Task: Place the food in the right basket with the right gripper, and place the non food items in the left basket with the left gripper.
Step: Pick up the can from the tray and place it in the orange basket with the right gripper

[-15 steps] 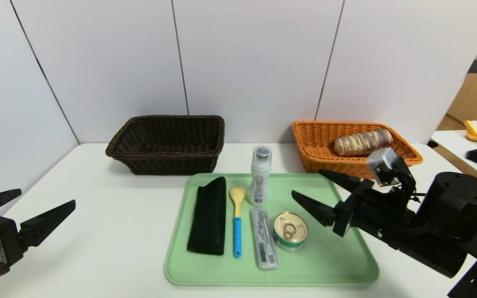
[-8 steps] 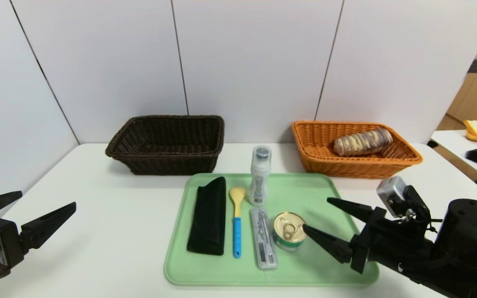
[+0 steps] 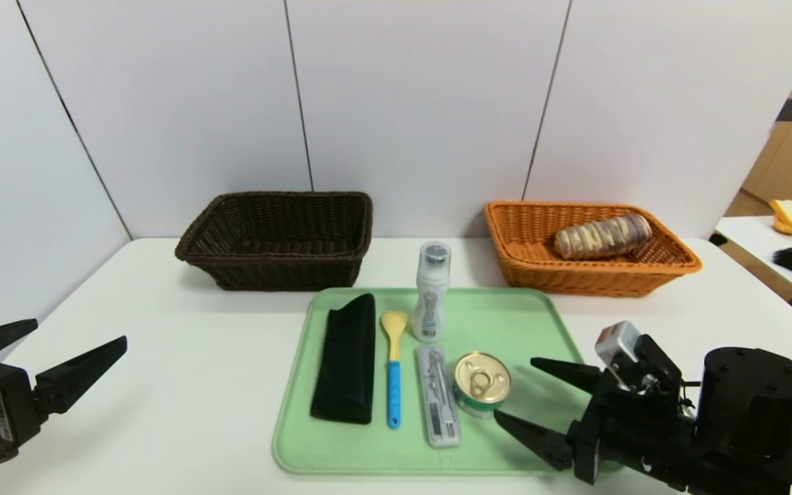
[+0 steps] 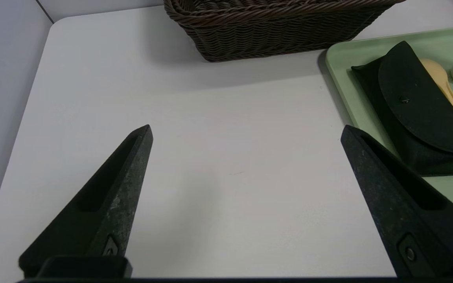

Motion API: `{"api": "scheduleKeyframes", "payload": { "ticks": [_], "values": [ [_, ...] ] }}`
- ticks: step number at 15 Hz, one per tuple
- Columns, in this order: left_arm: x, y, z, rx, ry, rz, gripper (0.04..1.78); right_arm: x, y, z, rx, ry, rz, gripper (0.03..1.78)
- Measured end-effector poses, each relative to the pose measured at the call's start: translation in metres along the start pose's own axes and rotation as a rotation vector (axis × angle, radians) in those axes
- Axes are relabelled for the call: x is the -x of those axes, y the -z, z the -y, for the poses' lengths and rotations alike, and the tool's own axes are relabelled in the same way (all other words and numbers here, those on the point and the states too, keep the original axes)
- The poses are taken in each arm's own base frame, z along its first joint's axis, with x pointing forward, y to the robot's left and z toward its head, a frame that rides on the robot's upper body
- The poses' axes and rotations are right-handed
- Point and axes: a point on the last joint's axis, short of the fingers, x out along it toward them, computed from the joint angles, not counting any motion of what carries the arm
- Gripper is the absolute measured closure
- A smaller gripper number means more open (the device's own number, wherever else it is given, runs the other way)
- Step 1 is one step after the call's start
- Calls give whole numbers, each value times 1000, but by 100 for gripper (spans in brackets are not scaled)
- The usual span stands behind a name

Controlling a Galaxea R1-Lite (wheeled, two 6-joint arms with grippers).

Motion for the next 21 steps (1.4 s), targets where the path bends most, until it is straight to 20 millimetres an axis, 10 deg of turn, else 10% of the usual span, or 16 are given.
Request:
{"api": "scheduleKeyframes", "payload": {
  "ticks": [18, 21],
  "values": [
    [0, 2, 0, 3, 1, -5, 13, -57, 17, 15, 37, -43, -35, 11],
    [0, 2, 0, 3, 1, -6, 13, -58, 20, 15, 33, -37, -45, 56]
  ]
}}
